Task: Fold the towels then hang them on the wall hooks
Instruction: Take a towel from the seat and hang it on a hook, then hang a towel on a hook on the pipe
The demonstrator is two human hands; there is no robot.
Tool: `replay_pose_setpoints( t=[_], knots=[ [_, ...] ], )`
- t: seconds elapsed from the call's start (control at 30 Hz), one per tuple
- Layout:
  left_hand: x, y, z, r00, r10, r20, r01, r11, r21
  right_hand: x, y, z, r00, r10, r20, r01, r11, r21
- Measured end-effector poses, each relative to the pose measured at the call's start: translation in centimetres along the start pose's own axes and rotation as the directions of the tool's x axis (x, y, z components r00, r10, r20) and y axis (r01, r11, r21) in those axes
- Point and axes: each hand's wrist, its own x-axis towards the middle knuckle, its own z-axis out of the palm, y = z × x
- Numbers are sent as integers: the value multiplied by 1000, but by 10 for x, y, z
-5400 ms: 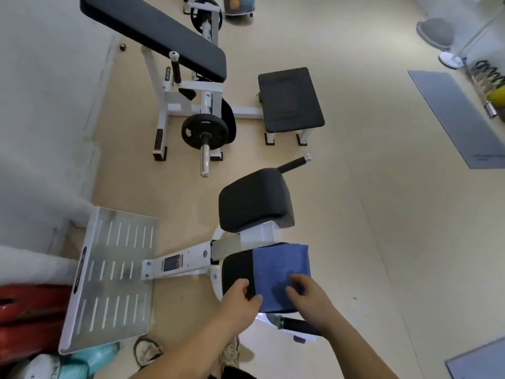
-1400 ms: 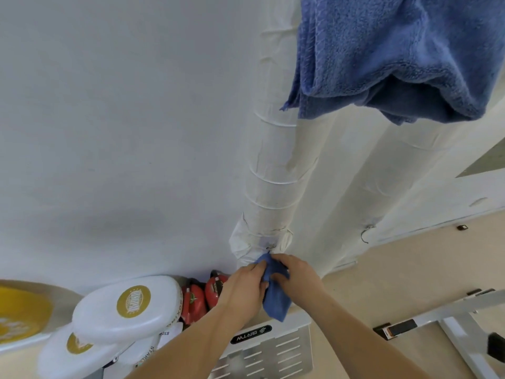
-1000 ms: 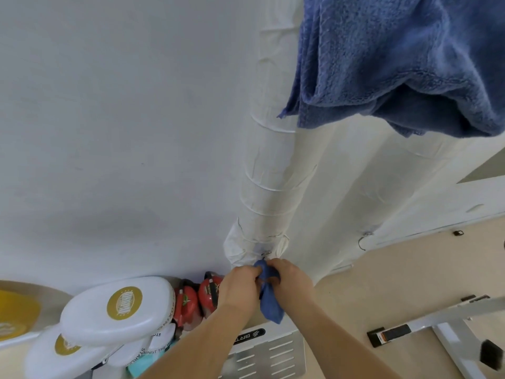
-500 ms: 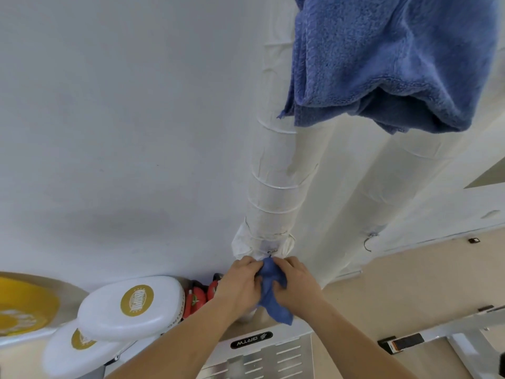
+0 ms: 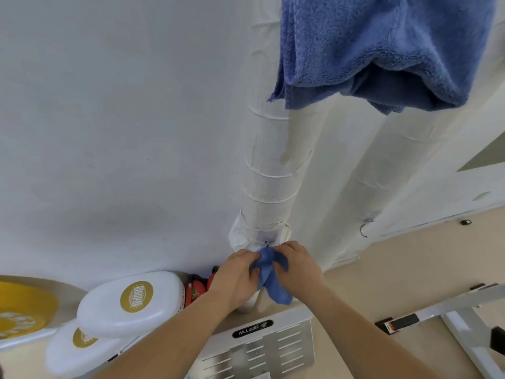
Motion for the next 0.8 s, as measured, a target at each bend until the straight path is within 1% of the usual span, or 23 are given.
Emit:
replay_pose_setpoints(
  t=[0.1,0.2,0.3,0.4,0.5,0.6,0.67,0.7,0.8],
  knots=[
    [0,2,0,998,43,-52,-43,999,0,-2,0,-1,1000,1,-20,-1,1000,1],
    [-8,7,-1,998,52,-37,-53,998,-20,-11,-3,-7,998,33,-60,-29,998,63],
    [-24,16,-5,1000,30,2,-29,996,-88,-37,-2,-14,979,161,-122,-134,969,208],
    [-43,26,-4,996,45,81,-34,991,-129,-78,3,-17,929,348,-125,-281,884,375],
    [-61,37,5,982,52,179,-16,980,-196,-122,6,-9,848,505,-161,-368,779,507],
    [-83,40,21,942,103,320,-26,971,-239,-174,4,6,745,647,-162,-435,656,617],
    [-105,40,32,901,143,409,-37,966,-256,-217,-5,20,667,731,-145,-477,568,671],
    [-118,39,37,877,160,452,-43,965,-257,-240,-11,27,614,777,-139,-492,514,702],
    [-160,41,57,784,183,594,-54,972,-228,-311,-34,52,469,878,-95,-508,356,784]
  ],
)
